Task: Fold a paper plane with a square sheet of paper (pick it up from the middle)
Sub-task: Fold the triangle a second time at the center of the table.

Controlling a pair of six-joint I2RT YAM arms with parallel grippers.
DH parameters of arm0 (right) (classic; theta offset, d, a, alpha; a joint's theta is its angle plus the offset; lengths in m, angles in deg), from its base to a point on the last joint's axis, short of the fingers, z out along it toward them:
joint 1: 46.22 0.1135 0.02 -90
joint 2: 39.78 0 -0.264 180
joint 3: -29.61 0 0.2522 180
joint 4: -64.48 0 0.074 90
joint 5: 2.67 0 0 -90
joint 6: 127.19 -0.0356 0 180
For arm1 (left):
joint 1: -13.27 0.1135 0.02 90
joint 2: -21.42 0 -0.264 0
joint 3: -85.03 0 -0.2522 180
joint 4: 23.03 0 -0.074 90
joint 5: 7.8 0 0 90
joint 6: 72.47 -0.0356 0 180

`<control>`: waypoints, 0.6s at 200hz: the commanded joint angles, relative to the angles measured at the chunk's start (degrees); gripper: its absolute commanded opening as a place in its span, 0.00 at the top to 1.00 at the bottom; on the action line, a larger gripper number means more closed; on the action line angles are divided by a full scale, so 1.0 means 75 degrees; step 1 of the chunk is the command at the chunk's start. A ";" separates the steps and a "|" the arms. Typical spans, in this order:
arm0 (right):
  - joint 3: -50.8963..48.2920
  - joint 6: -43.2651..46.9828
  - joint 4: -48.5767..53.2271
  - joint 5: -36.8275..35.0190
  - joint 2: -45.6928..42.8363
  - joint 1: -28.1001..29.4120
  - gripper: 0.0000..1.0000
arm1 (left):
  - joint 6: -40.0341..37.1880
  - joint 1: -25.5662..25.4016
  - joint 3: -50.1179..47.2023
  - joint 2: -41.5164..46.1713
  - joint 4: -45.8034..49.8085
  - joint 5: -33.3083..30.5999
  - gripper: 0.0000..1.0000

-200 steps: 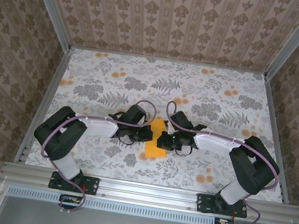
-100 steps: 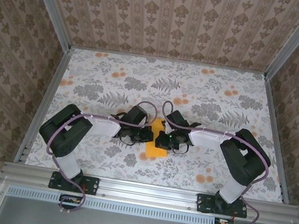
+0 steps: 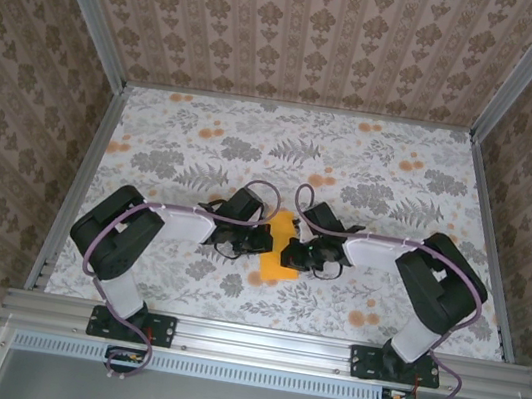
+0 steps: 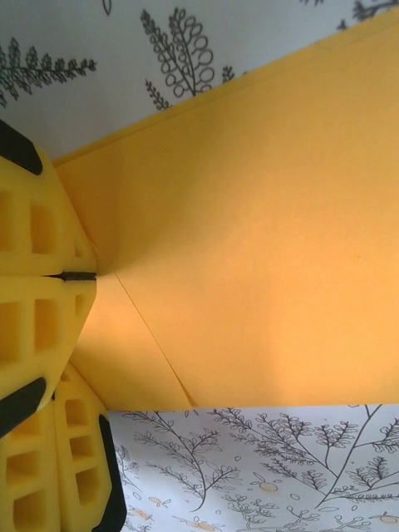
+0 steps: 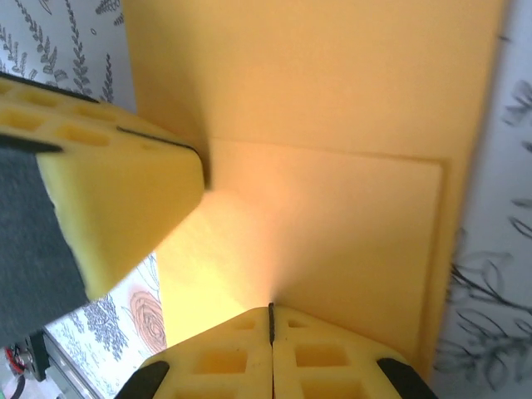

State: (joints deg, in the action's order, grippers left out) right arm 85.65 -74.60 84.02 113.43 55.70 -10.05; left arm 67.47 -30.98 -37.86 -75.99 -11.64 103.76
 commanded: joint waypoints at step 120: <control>-0.2030 -0.0045 0.0920 -0.0049 -0.1212 -0.0601 0.93 | -0.0242 0.0182 -0.0227 -0.0254 0.1758 -0.1015 0.97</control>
State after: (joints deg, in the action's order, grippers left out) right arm 74.18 -74.49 77.11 116.71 48.05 -14.07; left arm 67.40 -30.96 -37.55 -75.92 -10.31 103.80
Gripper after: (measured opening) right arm 0.075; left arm 0.060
